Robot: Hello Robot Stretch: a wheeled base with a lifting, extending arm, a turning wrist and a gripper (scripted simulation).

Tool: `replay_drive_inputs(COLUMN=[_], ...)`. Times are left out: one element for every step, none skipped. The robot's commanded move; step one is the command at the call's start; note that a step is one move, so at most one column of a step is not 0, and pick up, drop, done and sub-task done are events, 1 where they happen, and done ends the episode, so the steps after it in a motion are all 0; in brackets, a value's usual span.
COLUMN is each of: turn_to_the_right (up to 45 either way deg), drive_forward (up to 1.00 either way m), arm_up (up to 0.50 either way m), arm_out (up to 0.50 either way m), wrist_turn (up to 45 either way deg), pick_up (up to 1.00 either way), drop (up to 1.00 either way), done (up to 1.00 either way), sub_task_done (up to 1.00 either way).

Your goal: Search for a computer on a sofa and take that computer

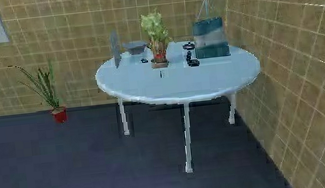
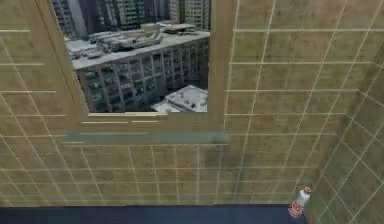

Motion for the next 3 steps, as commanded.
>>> replay_drive_inputs(turn_to_the_right=[-45.0,-45.0,0.0], drive_forward=[0.0,0.0,1.0], arm_up=[0.0,0.0,0.0], arm_out=[0.0,0.0,0.0], wrist_turn=[0.0,0.0,0.0], pick_up=[0.0,0.0,0.0], drop=[0.0,0.0,0.0], done=[0.0,0.0,0.0], sub_task_done=[0.0,0.0,0.0])
